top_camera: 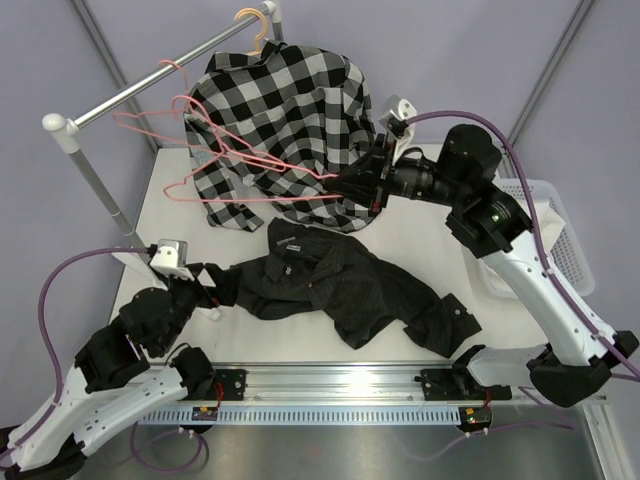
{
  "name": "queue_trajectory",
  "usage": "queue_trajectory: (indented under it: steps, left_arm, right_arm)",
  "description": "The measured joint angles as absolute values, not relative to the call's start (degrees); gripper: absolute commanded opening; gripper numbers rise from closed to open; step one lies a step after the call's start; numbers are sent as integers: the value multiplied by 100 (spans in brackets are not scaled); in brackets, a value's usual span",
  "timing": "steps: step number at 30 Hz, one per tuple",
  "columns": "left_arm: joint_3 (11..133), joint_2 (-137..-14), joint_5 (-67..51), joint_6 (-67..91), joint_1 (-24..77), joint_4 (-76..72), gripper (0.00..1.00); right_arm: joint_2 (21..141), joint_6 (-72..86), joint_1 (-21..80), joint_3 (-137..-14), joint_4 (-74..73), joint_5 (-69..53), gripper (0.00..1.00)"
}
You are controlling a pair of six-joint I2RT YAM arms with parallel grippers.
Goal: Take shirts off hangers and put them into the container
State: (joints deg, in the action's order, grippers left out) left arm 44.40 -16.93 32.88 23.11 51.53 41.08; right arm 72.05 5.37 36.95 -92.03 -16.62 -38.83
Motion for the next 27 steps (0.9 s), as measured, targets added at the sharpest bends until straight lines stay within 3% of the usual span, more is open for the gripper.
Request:
queue_trajectory:
  steps: [12, 27]
  left_arm:
    - [3938, -2309, 3295, 2434, 5153, 4115, 99]
    - [3820, -2091, 3428, 2596, 5151, 4110, 99]
  right_arm:
    - [8630, 534, 4359, -10272, -906, -2965, 0]
    - [10202, 642, 4685, -11557, -408, -2423, 0]
